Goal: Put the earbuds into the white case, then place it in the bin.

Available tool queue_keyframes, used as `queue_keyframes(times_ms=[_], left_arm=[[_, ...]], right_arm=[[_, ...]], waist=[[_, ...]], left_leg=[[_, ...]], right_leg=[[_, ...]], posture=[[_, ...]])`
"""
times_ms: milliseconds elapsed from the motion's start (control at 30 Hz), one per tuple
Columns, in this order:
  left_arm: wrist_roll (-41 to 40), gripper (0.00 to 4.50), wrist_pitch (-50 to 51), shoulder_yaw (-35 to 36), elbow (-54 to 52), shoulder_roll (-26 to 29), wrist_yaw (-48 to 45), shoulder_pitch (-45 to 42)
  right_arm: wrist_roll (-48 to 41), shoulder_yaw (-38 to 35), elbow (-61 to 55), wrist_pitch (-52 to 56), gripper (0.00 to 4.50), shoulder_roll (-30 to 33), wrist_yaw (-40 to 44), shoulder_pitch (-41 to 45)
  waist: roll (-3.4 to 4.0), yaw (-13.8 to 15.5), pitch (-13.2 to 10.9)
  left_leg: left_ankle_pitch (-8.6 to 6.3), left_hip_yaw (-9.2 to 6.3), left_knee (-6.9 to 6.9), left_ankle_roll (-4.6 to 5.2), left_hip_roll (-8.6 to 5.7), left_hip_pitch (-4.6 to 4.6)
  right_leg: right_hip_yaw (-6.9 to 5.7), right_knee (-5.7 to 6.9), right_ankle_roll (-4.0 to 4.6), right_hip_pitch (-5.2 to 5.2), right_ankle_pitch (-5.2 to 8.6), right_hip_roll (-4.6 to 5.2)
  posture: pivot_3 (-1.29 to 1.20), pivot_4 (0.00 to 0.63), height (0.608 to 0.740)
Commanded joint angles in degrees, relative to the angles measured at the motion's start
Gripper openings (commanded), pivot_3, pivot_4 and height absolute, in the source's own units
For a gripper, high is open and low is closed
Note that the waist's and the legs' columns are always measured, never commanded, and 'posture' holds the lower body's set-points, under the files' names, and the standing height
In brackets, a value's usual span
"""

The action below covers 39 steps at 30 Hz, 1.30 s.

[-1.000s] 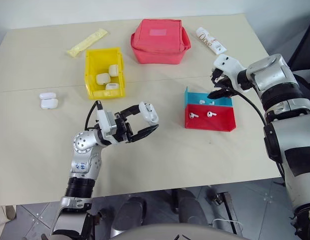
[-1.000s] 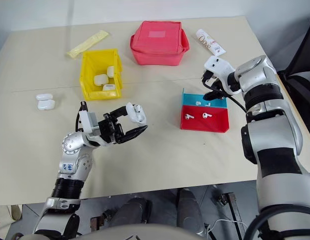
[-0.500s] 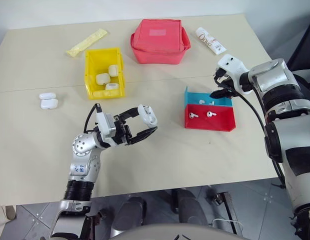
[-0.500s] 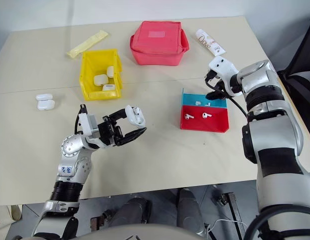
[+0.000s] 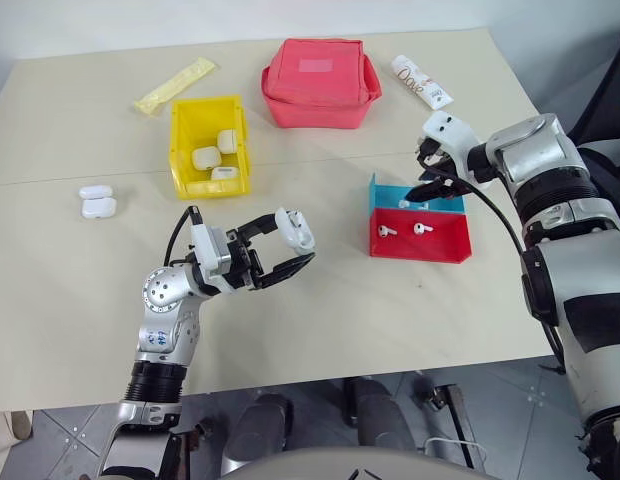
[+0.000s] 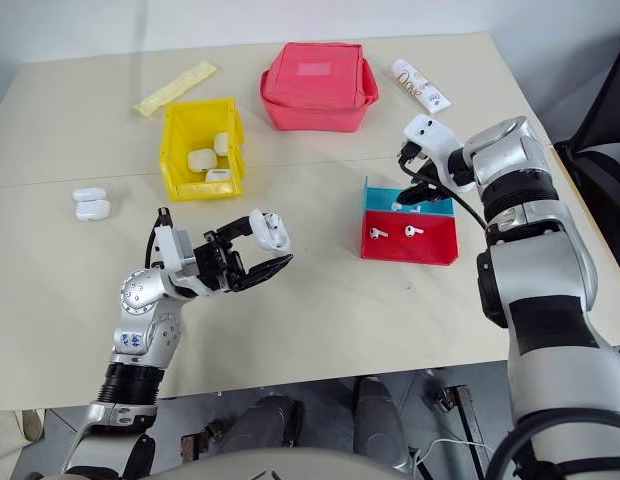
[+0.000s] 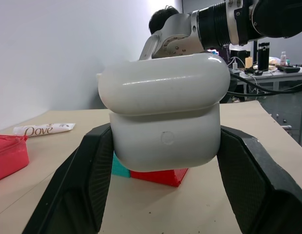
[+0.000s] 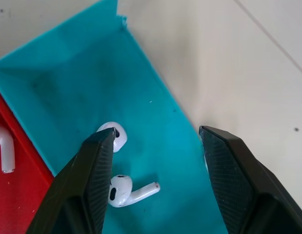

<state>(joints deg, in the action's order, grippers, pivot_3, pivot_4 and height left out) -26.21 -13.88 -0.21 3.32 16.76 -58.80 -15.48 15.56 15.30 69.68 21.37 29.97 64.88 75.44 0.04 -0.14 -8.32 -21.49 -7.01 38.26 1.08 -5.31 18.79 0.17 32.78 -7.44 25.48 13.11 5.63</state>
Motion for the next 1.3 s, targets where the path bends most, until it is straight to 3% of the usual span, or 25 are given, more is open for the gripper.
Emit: queue_keyframes(times_ms=[33,1000,1300], left_arm=[[-0.17,2.82,-0.55,0.34,-2.24,0.40,0.30,0.32],[0.22,2.82,-1.10,0.62,-1.54,0.35,1.01,-0.11],[0.34,2.82,-1.16,0.49,-1.04,0.12,0.92,-0.62]], right_arm=[[0.13,0.23,-2.15,-0.88,2.87,0.33,1.56,0.54],[3.20,4.88,-5.81,-5.00,2.87,1.70,10.76,-1.86],[5.04,6.05,-6.34,-7.54,2.87,2.73,9.05,-3.19]], waist=[[0.00,-0.03,0.00],[0.00,-0.01,0.01],[0.00,-0.01,0.02]], left_leg=[[0.00,0.00,0.00,0.00,0.00,0.00],[0.00,0.01,0.01,0.00,0.00,-0.03],[0.00,0.01,0.01,-0.01,0.00,-0.04]], right_leg=[[0.00,0.00,0.00,0.00,0.00,0.00],[-0.02,0.06,0.02,0.00,0.01,0.00],[-0.03,0.07,0.02,0.00,0.01,0.01]], posture=[[0.00,0.150,0.740],[0.00,0.150,0.740],[0.00,0.150,0.740]])
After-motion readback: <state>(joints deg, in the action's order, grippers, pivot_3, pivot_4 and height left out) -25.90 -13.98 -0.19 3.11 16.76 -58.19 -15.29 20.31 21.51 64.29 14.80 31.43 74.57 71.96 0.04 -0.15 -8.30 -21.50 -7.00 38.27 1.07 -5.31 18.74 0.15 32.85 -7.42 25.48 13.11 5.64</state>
